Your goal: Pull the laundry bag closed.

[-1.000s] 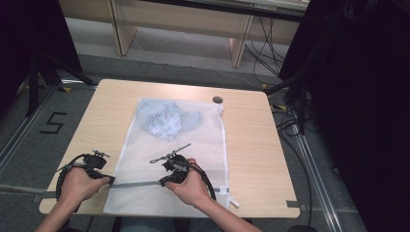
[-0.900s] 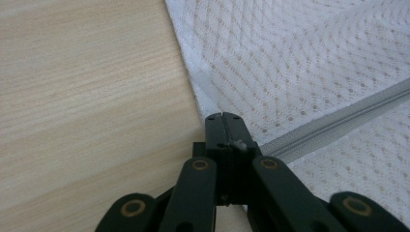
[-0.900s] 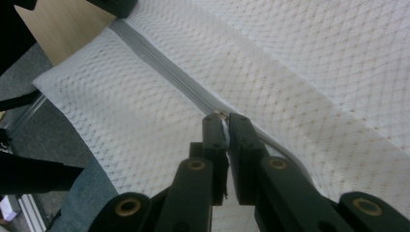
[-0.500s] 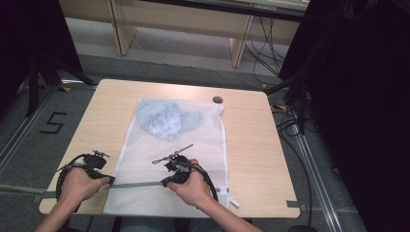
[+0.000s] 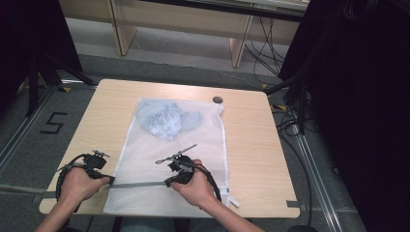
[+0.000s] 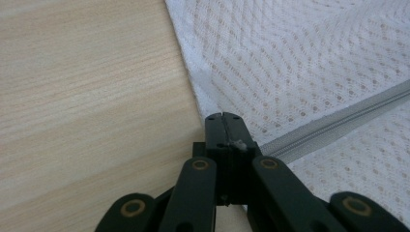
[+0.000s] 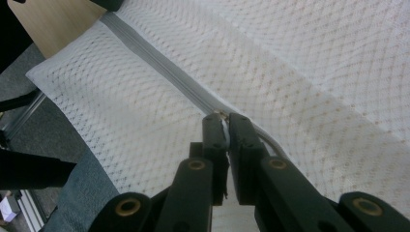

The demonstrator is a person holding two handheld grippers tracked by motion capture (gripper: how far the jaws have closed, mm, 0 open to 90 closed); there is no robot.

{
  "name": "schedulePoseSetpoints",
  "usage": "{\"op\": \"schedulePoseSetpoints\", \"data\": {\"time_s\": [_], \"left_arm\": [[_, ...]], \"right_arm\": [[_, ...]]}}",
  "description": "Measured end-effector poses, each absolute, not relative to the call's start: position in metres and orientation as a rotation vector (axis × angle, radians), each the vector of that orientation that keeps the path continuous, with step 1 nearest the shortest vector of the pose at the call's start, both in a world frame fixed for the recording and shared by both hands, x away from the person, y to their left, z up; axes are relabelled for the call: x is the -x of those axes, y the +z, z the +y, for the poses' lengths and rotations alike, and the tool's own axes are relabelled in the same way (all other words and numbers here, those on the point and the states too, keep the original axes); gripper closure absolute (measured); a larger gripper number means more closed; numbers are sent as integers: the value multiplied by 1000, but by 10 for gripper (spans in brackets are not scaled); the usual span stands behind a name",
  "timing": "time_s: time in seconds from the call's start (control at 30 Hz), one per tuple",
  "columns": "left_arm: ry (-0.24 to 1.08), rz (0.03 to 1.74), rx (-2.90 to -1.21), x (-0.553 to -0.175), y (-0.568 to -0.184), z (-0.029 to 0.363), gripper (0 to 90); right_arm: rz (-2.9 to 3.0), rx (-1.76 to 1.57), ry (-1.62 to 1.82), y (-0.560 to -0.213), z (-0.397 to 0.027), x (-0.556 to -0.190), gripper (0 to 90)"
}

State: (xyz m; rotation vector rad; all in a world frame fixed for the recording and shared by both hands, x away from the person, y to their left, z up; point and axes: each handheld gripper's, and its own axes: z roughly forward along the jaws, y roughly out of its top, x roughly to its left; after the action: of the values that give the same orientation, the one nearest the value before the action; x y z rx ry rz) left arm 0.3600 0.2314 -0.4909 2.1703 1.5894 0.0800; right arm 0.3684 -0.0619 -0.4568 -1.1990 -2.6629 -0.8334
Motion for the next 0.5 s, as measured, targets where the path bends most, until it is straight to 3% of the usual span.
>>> {"op": "schedulePoseSetpoints", "data": {"time_s": [0.5], "left_arm": [[78, 1588, -2172, -360, -491, 232, 900]], "right_arm": [[-2654, 1226, -824, -457, -69, -367, 871]]}}
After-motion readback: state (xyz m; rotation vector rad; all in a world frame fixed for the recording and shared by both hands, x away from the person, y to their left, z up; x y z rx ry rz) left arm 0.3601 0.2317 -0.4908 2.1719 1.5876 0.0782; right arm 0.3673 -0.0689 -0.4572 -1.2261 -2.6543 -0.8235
